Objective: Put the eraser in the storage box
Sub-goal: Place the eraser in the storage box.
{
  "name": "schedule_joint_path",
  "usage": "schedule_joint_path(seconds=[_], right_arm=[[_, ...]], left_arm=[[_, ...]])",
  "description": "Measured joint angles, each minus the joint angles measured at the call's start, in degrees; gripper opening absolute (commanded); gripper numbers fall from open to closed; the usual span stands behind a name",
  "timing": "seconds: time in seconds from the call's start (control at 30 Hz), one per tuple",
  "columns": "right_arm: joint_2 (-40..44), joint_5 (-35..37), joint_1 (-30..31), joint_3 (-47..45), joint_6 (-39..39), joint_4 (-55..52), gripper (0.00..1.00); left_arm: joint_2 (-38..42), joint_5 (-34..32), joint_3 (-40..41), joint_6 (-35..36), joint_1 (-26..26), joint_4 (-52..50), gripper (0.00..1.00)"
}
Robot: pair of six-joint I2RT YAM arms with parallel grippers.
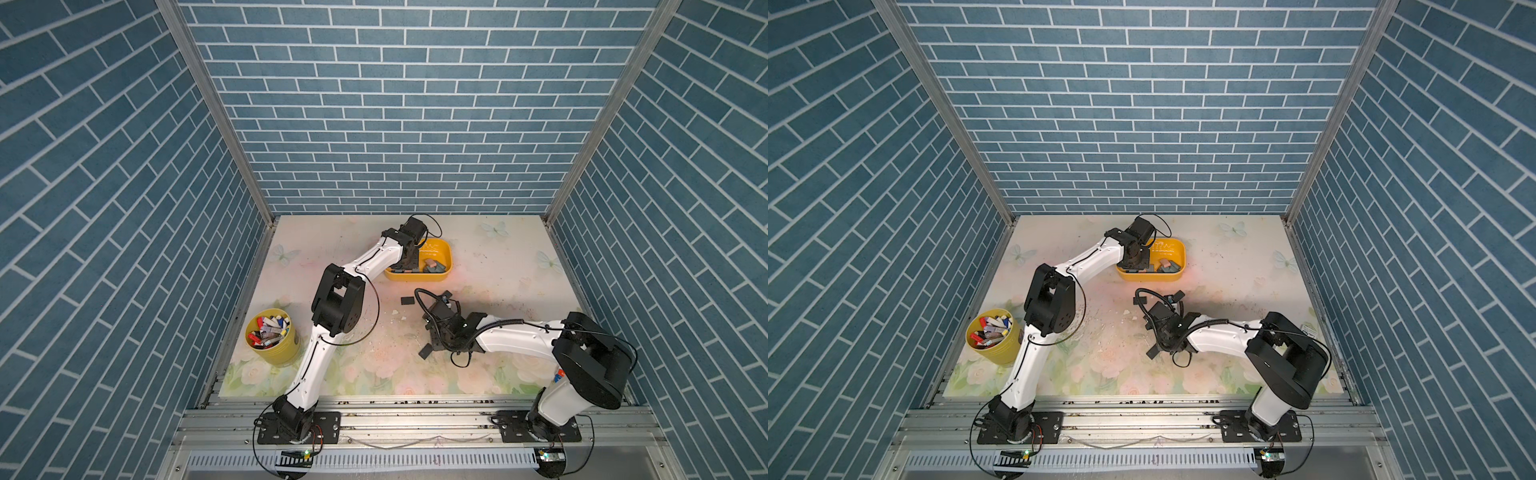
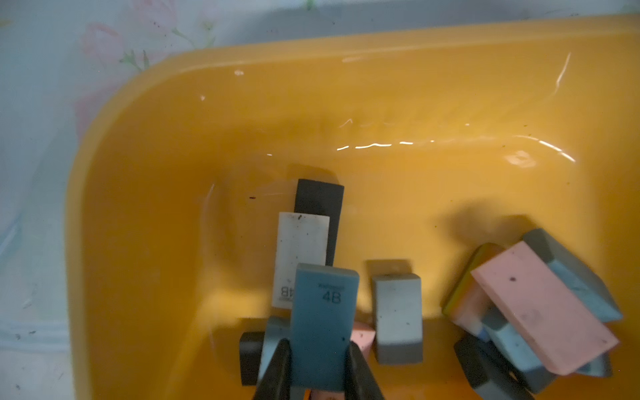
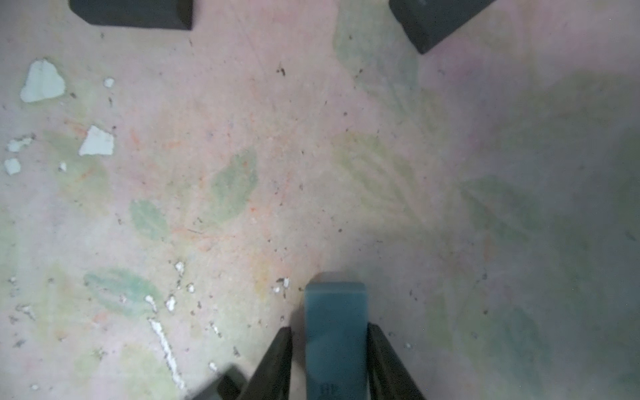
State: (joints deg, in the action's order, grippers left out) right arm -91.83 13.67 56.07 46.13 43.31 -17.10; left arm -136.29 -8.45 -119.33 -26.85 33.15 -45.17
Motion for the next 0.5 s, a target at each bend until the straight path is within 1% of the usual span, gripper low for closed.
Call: schedule_joint_path(seconds=[0.13,0.27,0.33,0.5], right_arm=[[-0.1,0.3,0.1,0.0,0.2,0.0,0.31],[-0.2,0.5,0.2,0.0,0.3,0.0,0.30],[-0.2,0.6,0.2,0.0,0.3,0.0,0.28],[-0.2,0.7,0.2,0.0,0.4,0.0,0.24]], left_arm=[[-0.6,0.2,0.0,0.2,-0.1,-0.3,0.37],[-0.8,0.5,0.0,0.2,-0.1,-0.4,0.43],[-1.0,0.6,0.0,0.2,-0.1,-0.4,0.45],[-1.2,1.0,0.0,0.2,-0.1,-0.1,0.56]])
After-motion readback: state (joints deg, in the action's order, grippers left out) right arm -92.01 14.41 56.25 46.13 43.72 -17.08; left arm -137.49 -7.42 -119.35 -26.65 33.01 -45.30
